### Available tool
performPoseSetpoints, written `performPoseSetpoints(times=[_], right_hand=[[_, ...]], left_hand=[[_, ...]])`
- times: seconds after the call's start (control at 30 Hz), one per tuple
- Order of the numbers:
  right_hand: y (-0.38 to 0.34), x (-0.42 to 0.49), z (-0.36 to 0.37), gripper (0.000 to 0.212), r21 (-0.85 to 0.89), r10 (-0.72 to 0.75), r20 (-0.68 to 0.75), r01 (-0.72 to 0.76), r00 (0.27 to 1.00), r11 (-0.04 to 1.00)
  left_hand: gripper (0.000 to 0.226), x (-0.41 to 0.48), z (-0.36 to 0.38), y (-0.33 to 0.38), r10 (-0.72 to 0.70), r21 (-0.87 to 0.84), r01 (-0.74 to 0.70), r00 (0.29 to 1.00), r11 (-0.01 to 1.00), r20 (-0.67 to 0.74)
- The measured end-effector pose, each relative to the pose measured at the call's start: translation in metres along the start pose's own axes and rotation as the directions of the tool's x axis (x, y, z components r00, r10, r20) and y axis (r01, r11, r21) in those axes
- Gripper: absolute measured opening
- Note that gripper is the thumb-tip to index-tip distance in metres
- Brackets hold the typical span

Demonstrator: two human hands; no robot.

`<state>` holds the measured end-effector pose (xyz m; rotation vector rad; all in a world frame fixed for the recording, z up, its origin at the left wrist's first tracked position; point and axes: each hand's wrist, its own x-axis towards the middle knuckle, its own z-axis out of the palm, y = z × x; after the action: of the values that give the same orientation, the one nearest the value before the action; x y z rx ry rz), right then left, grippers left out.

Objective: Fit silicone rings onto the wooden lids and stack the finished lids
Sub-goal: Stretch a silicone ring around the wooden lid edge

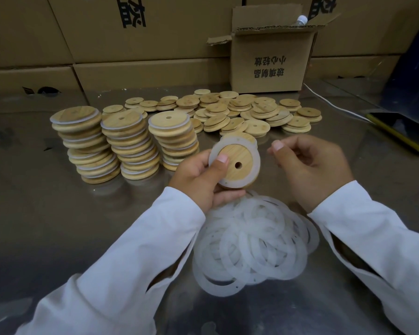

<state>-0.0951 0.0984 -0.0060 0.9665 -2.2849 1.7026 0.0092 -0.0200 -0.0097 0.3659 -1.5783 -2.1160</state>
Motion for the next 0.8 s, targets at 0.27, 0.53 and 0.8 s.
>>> performPoseSetpoints(times=[0.27, 0.53, 0.8], right_hand=[[-0.0053, -0.0054, 0.0052, 0.009, 0.111, -0.077, 0.06, 0.07, 0.995, 0.991], [-0.0081, -0.0047, 0.0045, 0.015, 0.211, -0.068, 0.055, 0.055, 0.996, 0.976], [-0.0095, -0.0005, -0.0005, 0.016, 0.235, 0.013, 0.077, -0.031, 0.997, 0.971]], left_hand=[[0.018, -0.0033, 0.0028, -0.0006, 0.02, 0.073, -0.024, 0.998, 0.997, 0.056], [0.017, -0.0055, 0.0049, -0.0003, 0.022, 0.13, -0.037, 0.992, 0.991, 0.12], [0.018, -0.0056, 0.004, 0.0004, 0.02, 0.126, -0.038, 0.99, 0.991, 0.141]])
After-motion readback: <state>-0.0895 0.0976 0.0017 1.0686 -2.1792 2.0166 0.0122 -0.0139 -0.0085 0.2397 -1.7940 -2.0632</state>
